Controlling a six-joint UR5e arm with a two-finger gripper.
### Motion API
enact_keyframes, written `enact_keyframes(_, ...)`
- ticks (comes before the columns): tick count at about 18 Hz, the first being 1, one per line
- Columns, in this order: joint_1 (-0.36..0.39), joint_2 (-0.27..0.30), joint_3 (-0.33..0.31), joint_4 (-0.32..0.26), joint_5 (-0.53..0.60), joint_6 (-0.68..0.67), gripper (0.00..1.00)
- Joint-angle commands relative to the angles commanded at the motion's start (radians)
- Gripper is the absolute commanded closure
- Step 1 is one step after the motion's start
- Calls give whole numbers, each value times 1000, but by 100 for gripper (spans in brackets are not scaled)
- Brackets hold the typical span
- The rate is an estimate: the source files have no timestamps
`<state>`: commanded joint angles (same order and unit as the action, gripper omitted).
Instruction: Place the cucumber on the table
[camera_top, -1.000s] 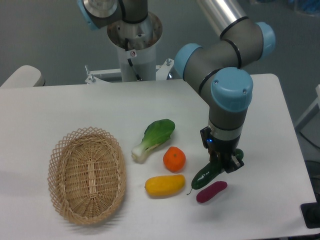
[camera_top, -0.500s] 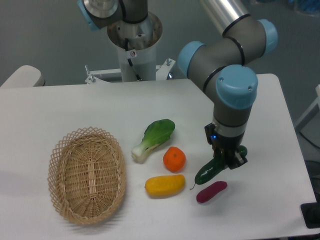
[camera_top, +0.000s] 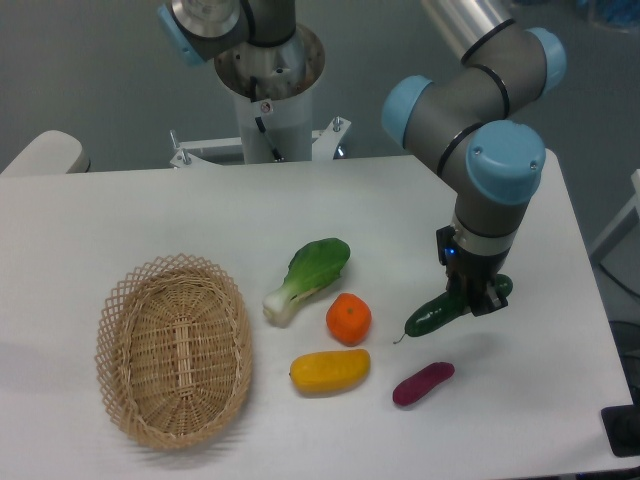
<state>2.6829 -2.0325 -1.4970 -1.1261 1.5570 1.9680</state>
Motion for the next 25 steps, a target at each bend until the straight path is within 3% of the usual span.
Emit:
enact_keyframes(3,3,-47,-72,155,3,3,68)
enact_keyframes(4,3,-61,-80,173,3,3,67)
enact_keyframes(9,3,-103,-77,186,3,3,67)
enact_keyframes(18,18,-112,-97,186,3,-9,67)
enact_keyframes(19,17,-111,-97,184,5,-11,64)
enact_keyframes(20,17,-109,-97,184,5,-17,48)
enact_keyframes(21,17,-104,-95,184,3,-30,18)
enact_keyframes(22,15,-100,-89,183,3,-47,0)
enact_keyframes(25,8,-62,-69,177,2,-113,0)
